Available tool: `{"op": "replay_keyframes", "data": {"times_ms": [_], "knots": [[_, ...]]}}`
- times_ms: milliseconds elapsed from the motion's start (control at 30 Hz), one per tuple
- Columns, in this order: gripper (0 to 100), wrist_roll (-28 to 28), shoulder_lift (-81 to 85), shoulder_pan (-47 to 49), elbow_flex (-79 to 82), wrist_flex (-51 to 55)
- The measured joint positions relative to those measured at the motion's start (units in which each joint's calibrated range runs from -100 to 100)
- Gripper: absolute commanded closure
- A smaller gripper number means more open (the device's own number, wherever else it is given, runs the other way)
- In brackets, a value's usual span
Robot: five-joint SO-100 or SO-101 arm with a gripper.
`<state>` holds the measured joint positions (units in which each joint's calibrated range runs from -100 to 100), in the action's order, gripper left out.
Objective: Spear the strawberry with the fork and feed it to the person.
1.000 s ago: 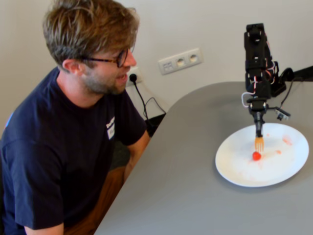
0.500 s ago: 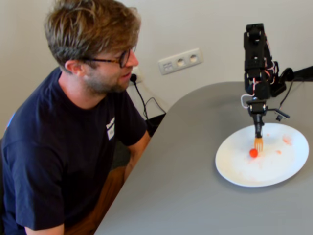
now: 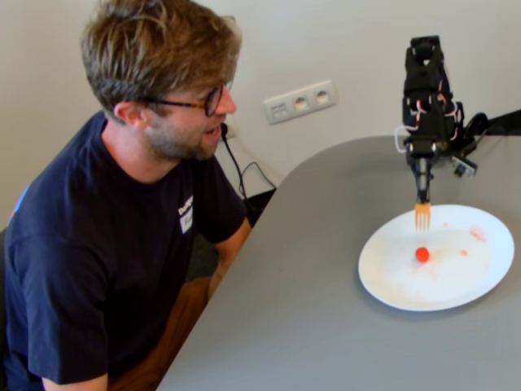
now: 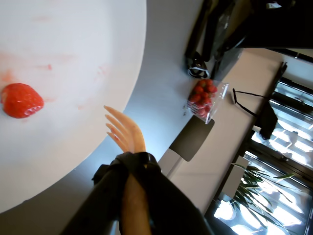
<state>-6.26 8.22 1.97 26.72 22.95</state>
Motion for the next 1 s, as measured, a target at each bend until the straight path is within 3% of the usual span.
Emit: {"op": "replay_keyframes", "data": {"times_ms": [467,1000], "knots": [[99,0.0,-7.08,-5.79,-0.27,-3.26],[99,1.15,-7.08,-3.1,3.17,-3.26]]}}
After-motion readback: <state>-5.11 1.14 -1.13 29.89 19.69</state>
